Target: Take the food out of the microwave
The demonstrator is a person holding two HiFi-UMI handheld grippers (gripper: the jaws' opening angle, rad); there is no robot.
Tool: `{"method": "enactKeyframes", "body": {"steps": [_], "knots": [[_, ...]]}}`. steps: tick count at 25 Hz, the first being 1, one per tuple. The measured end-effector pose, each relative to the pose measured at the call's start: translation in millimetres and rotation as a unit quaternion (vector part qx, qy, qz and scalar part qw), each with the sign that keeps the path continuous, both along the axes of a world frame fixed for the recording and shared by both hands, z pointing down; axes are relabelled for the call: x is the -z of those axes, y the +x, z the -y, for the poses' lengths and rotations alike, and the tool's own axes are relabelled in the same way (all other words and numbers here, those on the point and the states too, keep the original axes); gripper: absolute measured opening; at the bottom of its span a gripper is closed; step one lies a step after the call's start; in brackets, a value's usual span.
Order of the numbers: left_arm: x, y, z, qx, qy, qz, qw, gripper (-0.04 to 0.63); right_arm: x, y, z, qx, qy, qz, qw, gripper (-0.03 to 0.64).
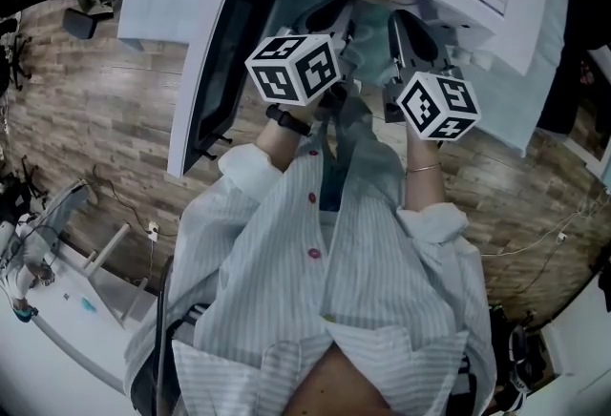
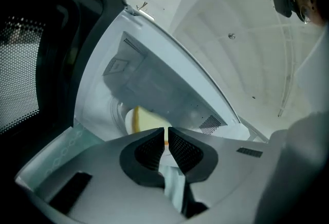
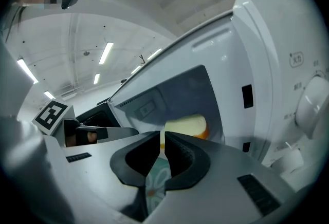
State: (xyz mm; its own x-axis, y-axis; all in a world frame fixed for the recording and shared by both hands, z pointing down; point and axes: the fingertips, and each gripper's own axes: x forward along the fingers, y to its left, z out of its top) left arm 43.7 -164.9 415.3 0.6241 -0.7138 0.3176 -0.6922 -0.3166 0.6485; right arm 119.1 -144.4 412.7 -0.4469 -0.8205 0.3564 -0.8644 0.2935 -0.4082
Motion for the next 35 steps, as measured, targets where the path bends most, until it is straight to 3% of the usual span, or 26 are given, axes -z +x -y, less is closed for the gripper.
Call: {"method": "enactKeyframes", "body": {"steps": [21, 35], "knots": [[-64.0, -5.1, 8.9, 0.032, -0.081, -0.039, 0.9954, 0.128, -63.4, 8.6, 12.7, -0.053, -0.069, 0.058, 0.995, 0.146], [-83.4, 0.8, 19.5, 0.057, -0.121, -0.111, 0.9847, 0.147, -89.8, 9.8, 24.6, -0.093, -0.104, 0.137, 0.981, 0.152]]}}
